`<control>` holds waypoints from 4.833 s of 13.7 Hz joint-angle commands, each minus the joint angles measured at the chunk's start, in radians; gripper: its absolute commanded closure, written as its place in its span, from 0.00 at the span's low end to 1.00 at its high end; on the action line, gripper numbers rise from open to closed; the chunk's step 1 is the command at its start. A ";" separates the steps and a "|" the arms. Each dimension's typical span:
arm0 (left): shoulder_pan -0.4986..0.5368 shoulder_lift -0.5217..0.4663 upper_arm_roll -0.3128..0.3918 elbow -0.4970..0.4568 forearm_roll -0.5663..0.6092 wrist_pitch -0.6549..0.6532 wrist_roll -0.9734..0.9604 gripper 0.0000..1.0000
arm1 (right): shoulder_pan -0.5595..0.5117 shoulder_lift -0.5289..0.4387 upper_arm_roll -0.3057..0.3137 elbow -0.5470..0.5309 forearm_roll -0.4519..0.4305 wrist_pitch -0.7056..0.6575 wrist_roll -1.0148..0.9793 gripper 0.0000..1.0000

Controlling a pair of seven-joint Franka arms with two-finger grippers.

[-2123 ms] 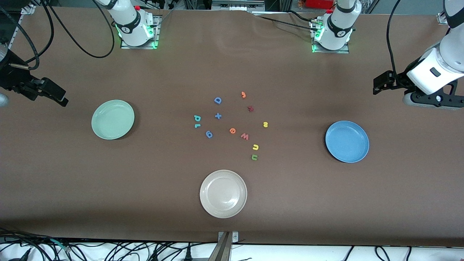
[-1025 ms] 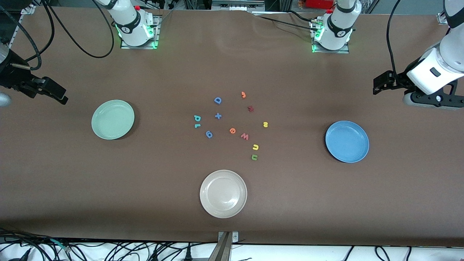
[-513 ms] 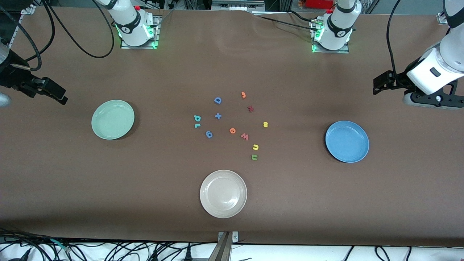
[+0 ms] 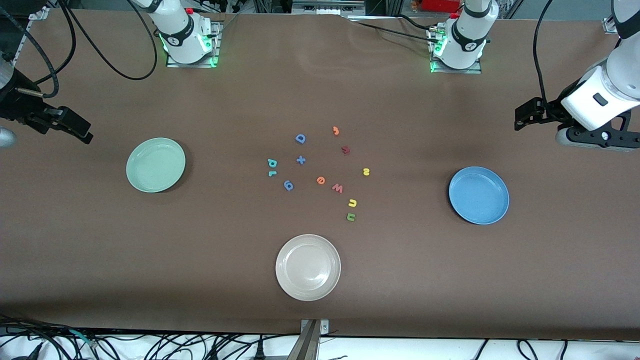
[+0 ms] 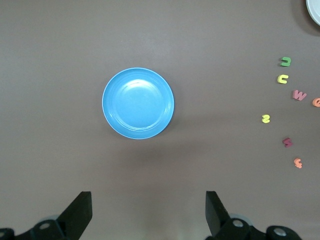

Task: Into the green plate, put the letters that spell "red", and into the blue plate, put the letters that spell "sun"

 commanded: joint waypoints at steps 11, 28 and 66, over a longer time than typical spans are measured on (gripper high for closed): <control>-0.002 0.011 -0.005 0.028 0.019 -0.019 -0.008 0.00 | 0.003 -0.020 0.009 -0.077 -0.011 0.026 0.018 0.00; 0.000 0.011 -0.005 0.026 0.018 -0.019 -0.007 0.00 | 0.003 -0.020 0.020 -0.080 -0.013 0.015 0.022 0.00; -0.422 0.556 -0.035 -0.095 0.085 0.648 -0.552 0.00 | 0.333 0.412 0.224 -0.431 0.045 0.744 0.917 0.02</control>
